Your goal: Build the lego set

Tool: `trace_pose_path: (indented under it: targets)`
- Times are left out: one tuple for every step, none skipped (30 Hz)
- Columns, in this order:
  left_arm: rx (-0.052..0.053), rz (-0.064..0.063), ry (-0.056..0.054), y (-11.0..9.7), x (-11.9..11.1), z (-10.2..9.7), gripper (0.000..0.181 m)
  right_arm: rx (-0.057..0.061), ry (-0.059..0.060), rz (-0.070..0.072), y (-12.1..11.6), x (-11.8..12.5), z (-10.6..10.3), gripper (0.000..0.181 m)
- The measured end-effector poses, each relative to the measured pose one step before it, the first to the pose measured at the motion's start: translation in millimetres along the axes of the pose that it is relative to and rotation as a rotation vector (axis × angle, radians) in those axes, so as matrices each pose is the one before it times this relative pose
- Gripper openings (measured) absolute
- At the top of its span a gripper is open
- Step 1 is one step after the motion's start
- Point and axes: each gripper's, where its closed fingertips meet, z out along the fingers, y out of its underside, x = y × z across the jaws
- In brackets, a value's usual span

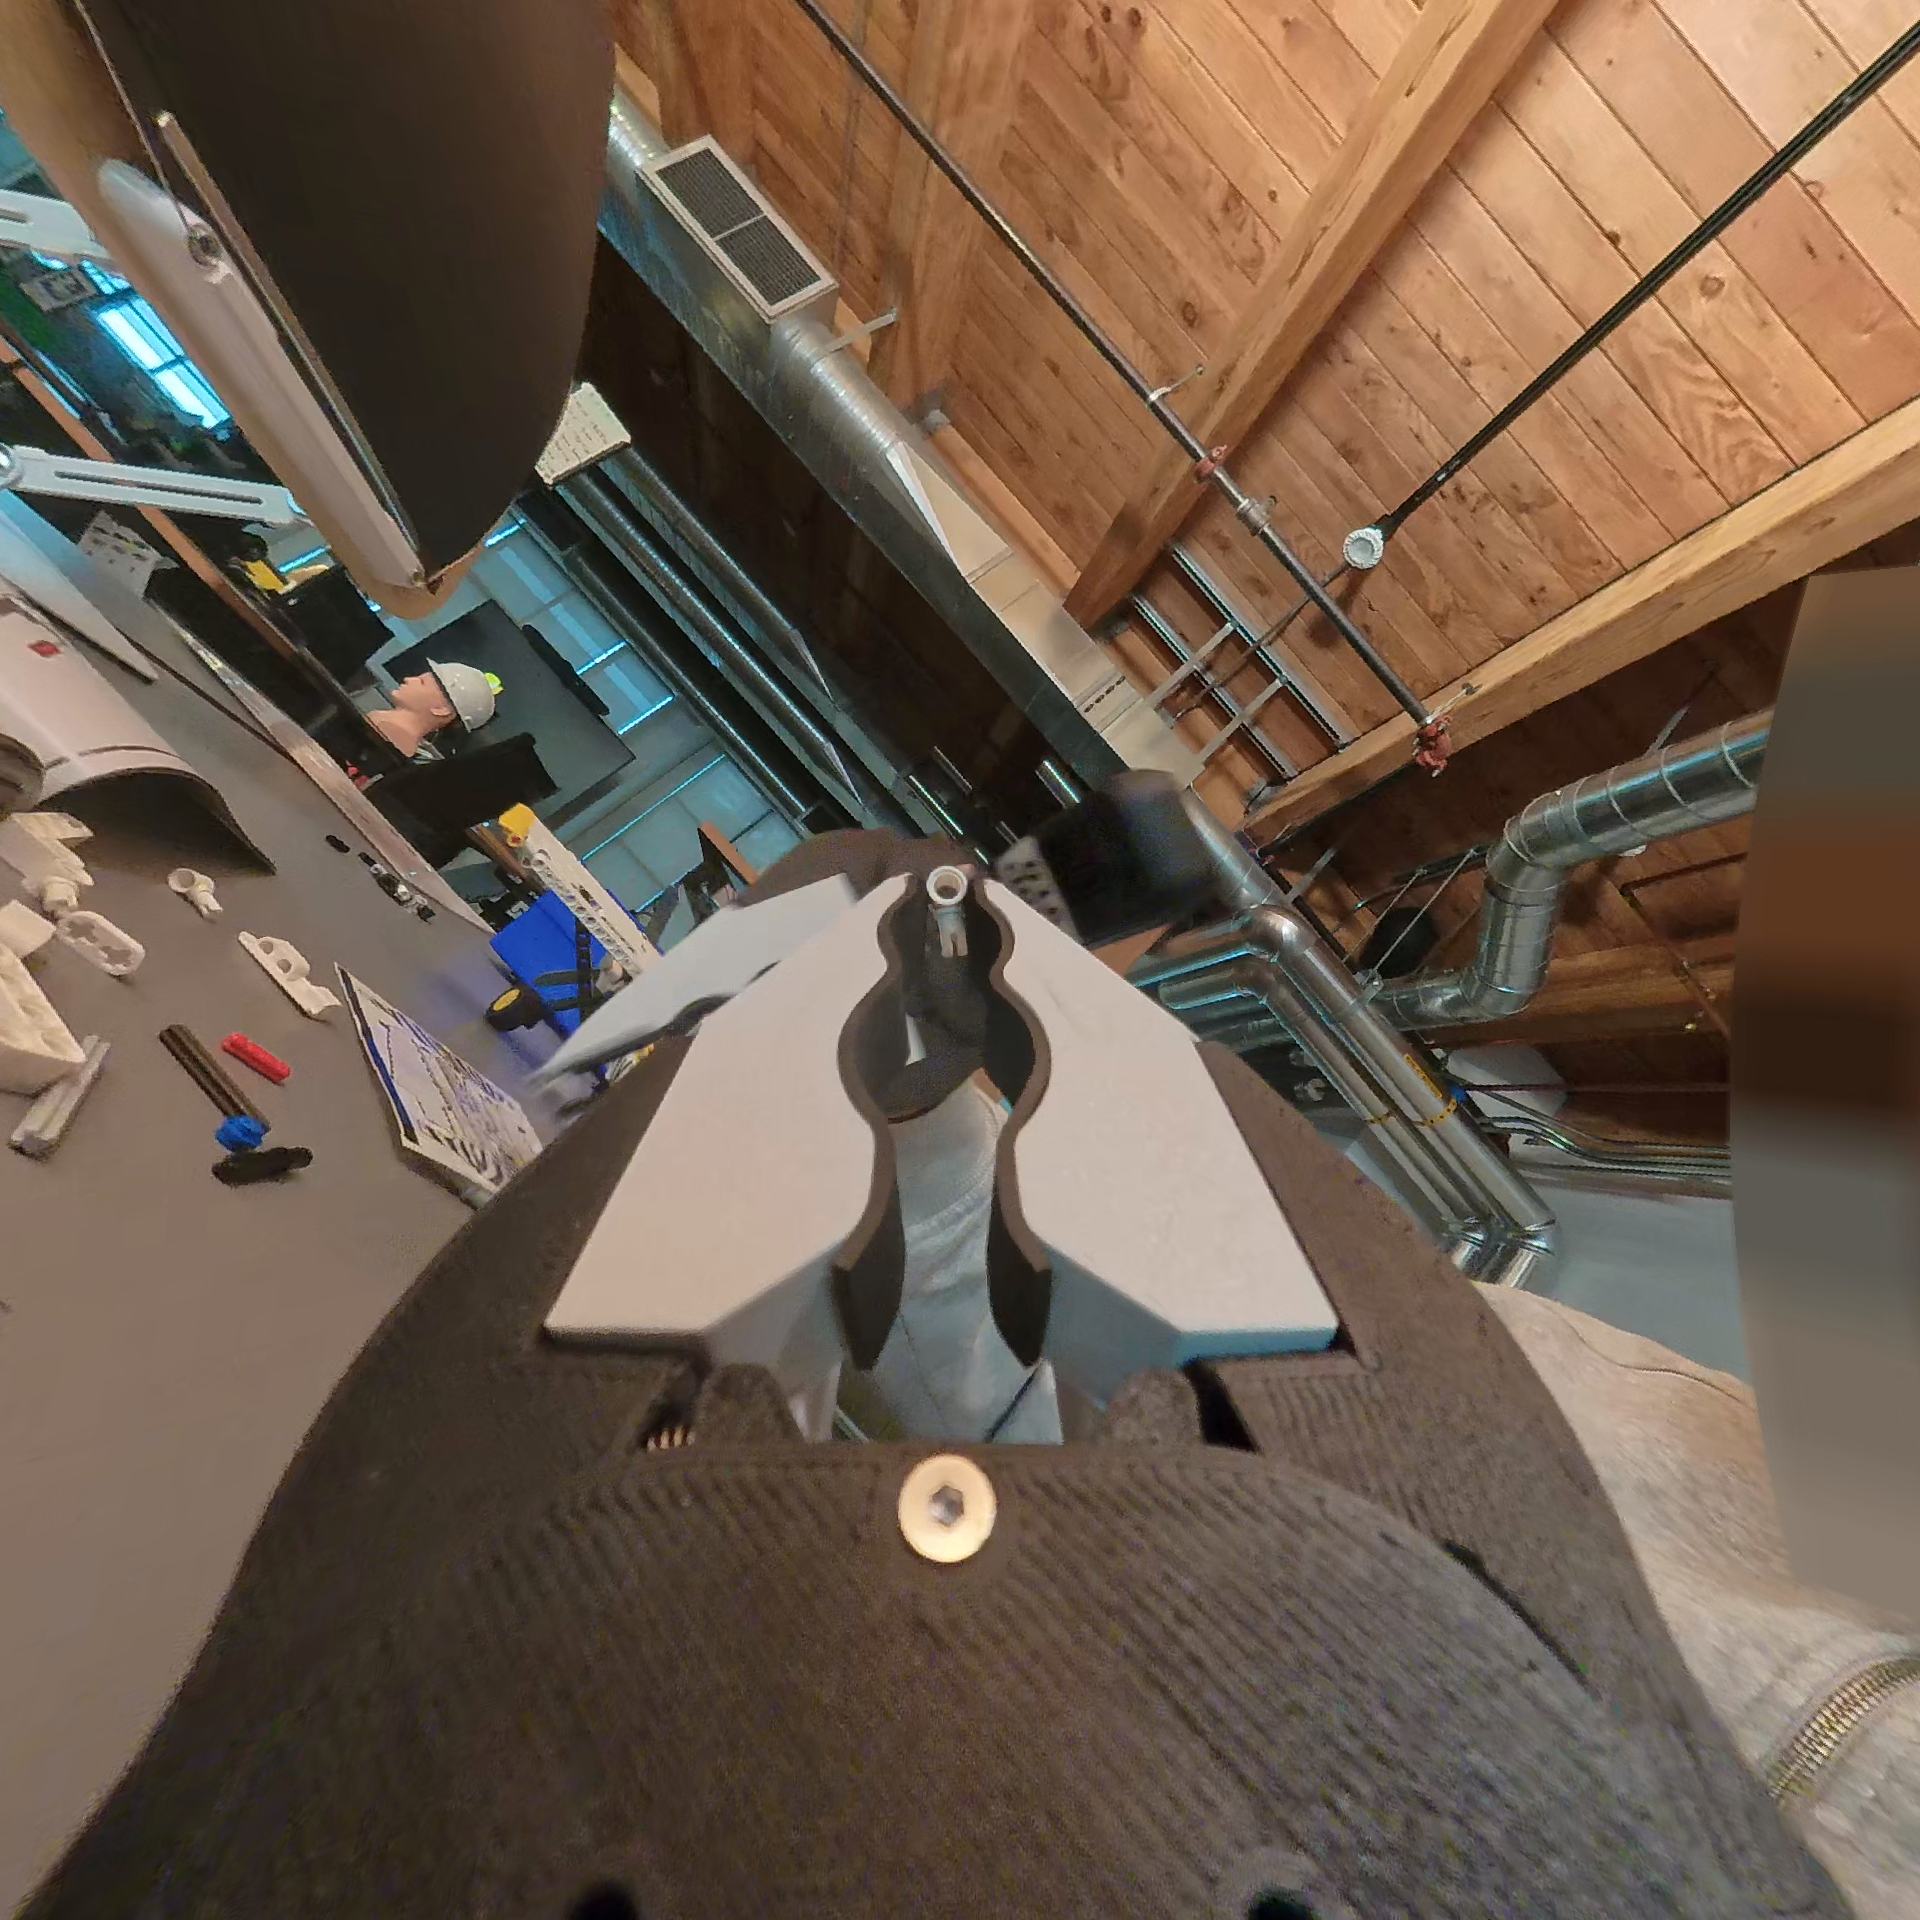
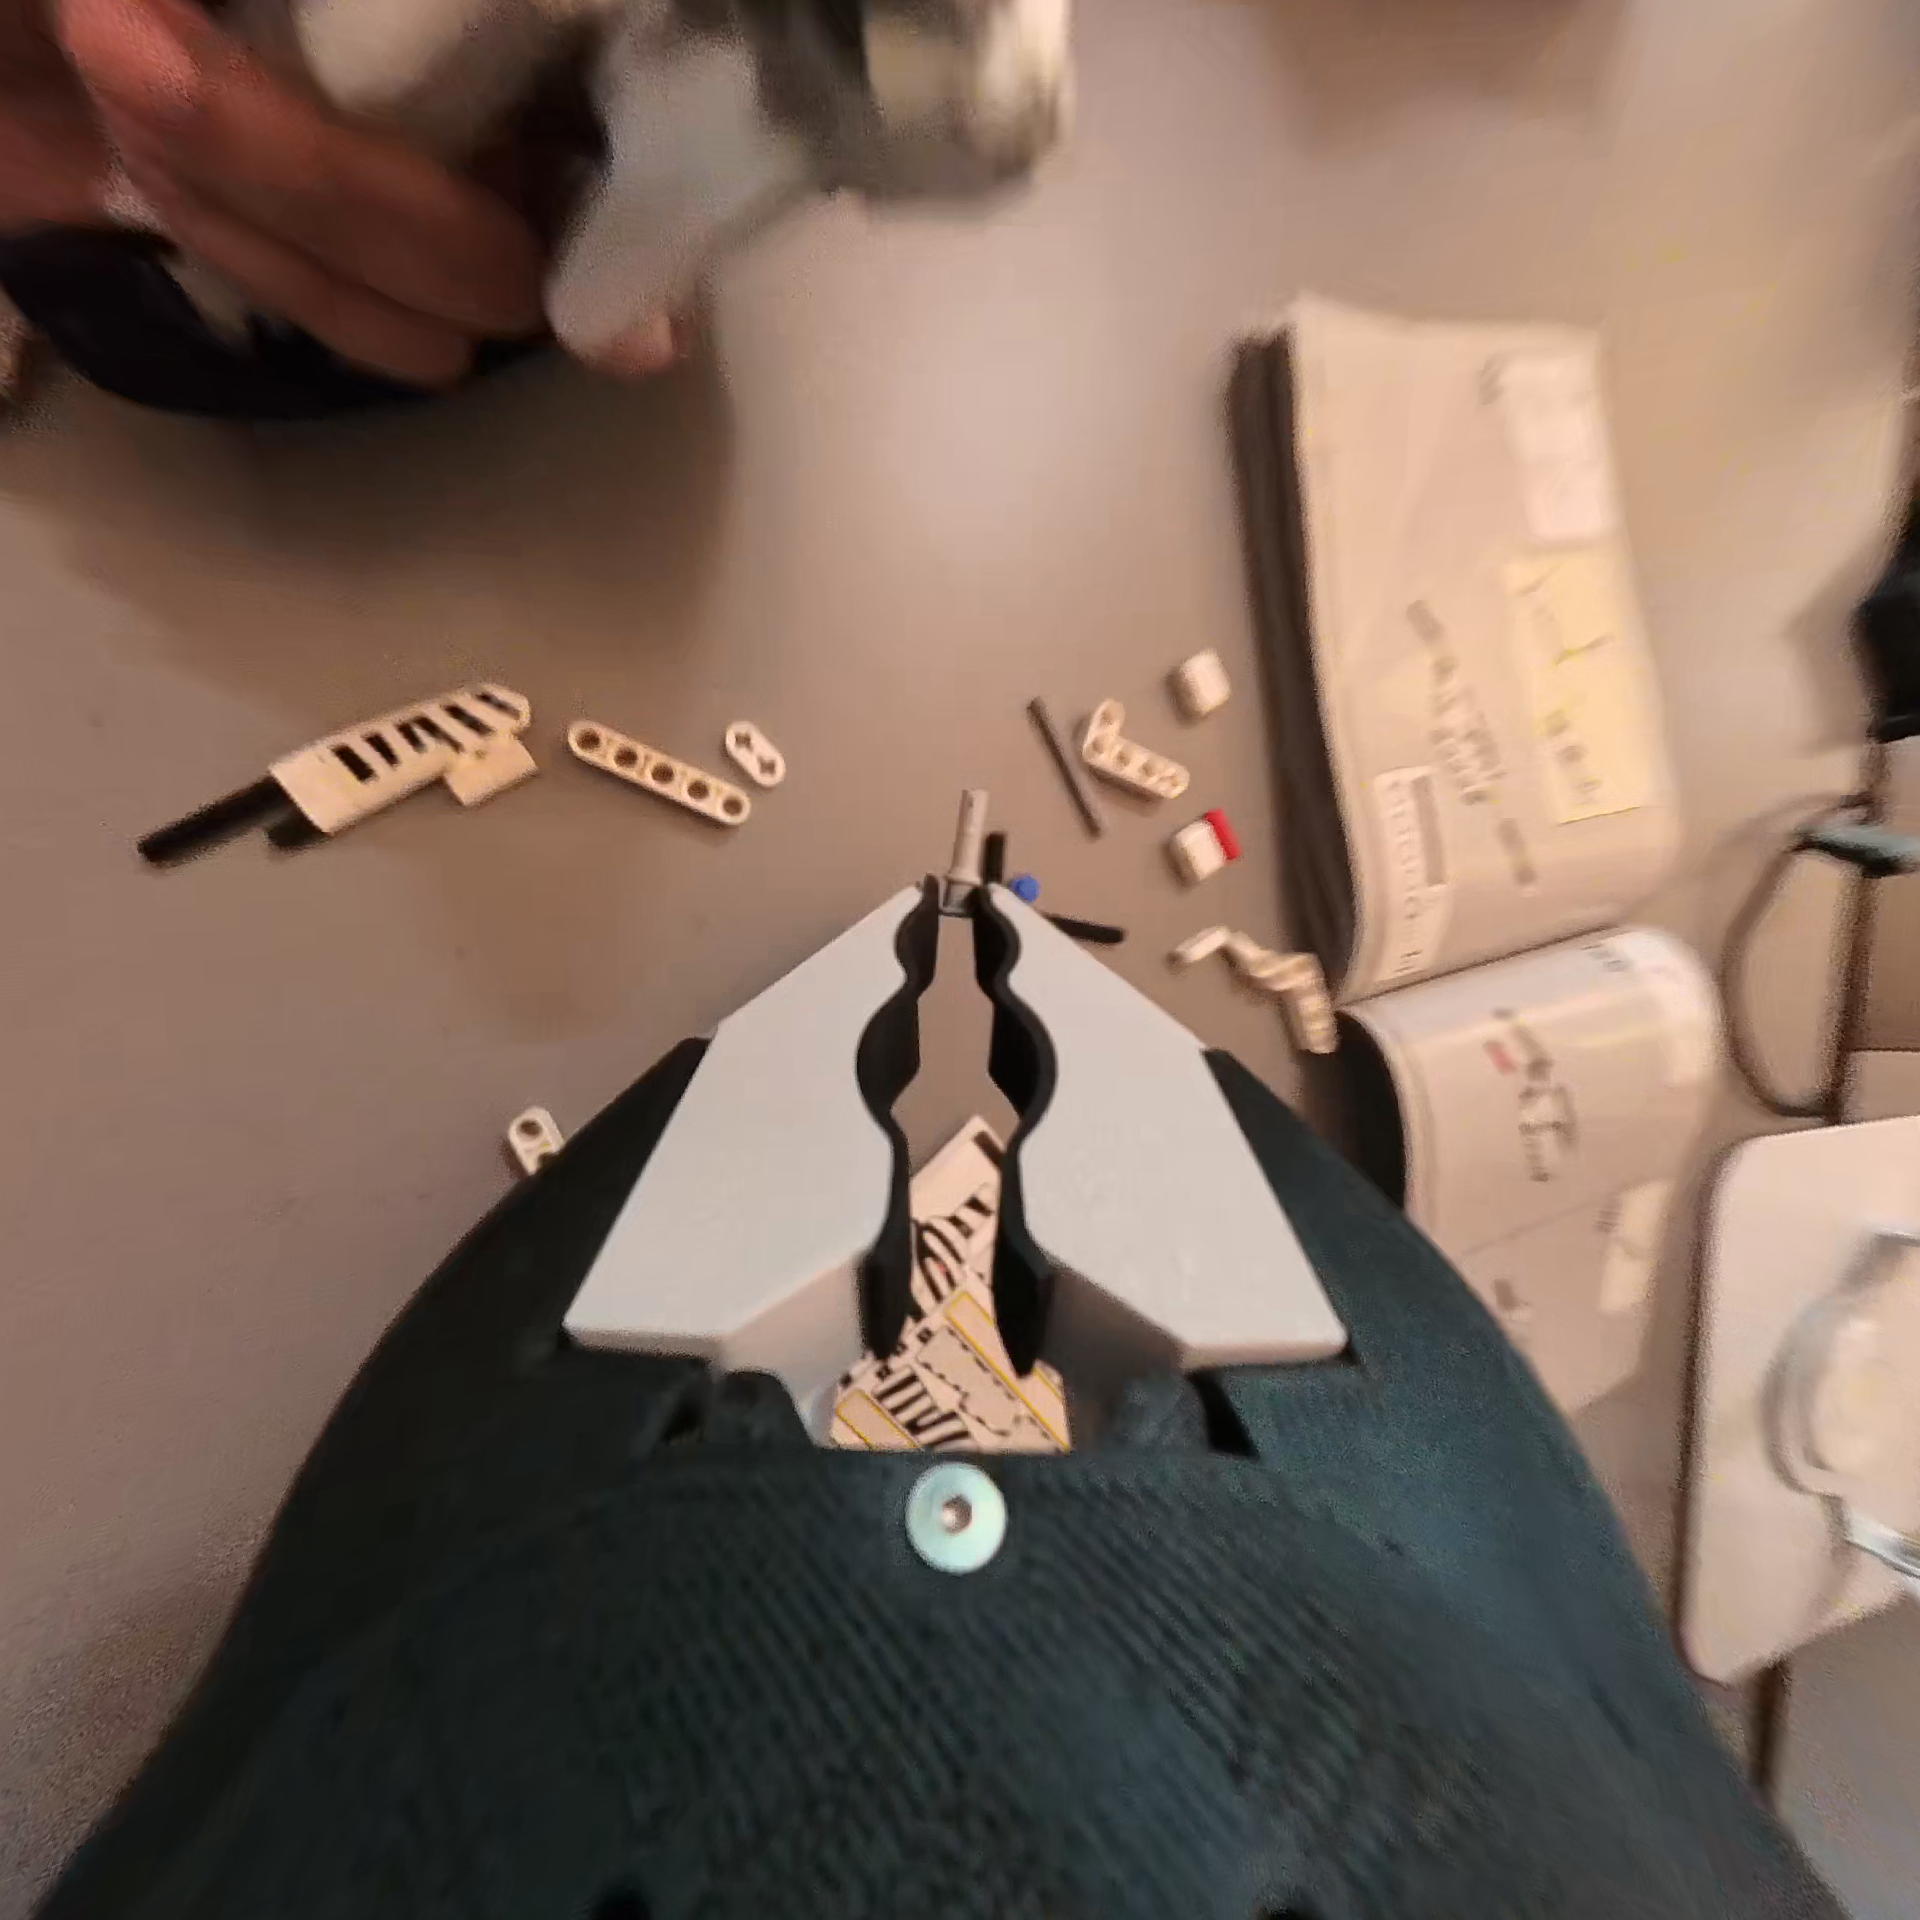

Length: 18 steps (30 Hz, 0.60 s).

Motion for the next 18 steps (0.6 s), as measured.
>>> trace_pose_path:
  targets:
    - [-0.0034,-0.0116,0.004,0.53,-0.28,0.25,0.005,0.0234,0.0444,-0.0261,-10.23,3.39,-12.39,0.005]
    - [-0.0042,-0.0113,0.005,0.73,-0.19,0.28,0.005,0.013,0.0409,-0.033,-9.54,3.33,-11.92,0.005]
    - [-0.0059,-0.0102,0.0028,0.79,-0.3,0.4,0.005,0.0027,0.0254,-0.0321,-8.52,1.53,-10.52,0.005]
    - [-0.0088,-0.0075,0.0006,1.35,-0.6,0.71,0.005,-0.0037,0.0211,-0.0288,-7.8,1.22,-9.05,0.005]
    - [-0.0112,-0.0068,0.0039,1.82,0.08,0.98,0.005,-0.0087,0.0119,-0.032,-6.8,-0.21,-7.42,0.005]
    - [-0.0117,-0.0062,0.0055,2.06,0.25,1.05,0.005,-0.0148,0.0027,-0.0307,-5.27,-1.57,-5.53,0.005]
    - [-0.009,-0.0036,0.001,1.57,-0.2,0.92,0.005,-0.0214,0.0013,-0.0229,-3.42,-1.34,-3.63,0.005]
    - [-0.0064,0.0003,-0.0018,0.99,-0.26,0.59,0.005,-0.0227,0.0058,-0.0188,-2.15,-0.4,-2.13,0.005]
    - [-0.0042,0.0045,-0.0009,0.66,0.19,0.34,0.005,-0.0228,0.0007,-0.0124,-0.74,-0.69,-0.93,0.005]
    - [-0.0031,0.0061,-0.0005,0.54,0.49,0.18,0.005,-0.0196,-0.0057,-0.0047,-0.2,-1.35,-0.05,0.005]
    - [-0.0047,0.0045,-0.0009,0.78,0.3,0.38,0.005,-0.0114,-0.0021,0.0,-0.41,-0.64,0.36,0.005]
    - [-0.0077,0.0041,-0.0013,1.26,0.06,0.64,0.005,-0.0075,-0.0071,0.0063,-0.16,-1.09,0.53,0.005]
    - [-0.0088,0.0064,-0.003,1.43,0.01,0.83,0.005,-0.0067,-0.0061,0.0134,0.21,-0.51,0.77,0.005]
    - [-0.0093,0.0079,-0.0045,1.52,-0.13,0.8,0.005,-0.001,-0.0005,0.0147,-0.31,0.34,0.41,0.005]
    - [-0.0086,0.0077,-0.005,1.4,-0.17,0.84,0.005,0.0037,-0.0025,0.0185,-0.78,0.4,0.05,0.005]
    - [-0.006,0.0061,-0.0052,0.96,-0.48,0.59,0.005,0.0094,-0.0044,0.0217,-1.67,0.31,-0.42,0.005]
    - [-0.003,0.0021,-0.0034,0.49,-0.34,0.37,0.005,0.0131,-0.0036,0.0209,-2.21,0.46,-0.82,0.005]
    - [0.0026,-0.0013,-0.0064,-0.36,-1.17,-0.09,0.005,0.0117,-0.0079,0.018,-2.01,-0.08,-0.91,0.005]
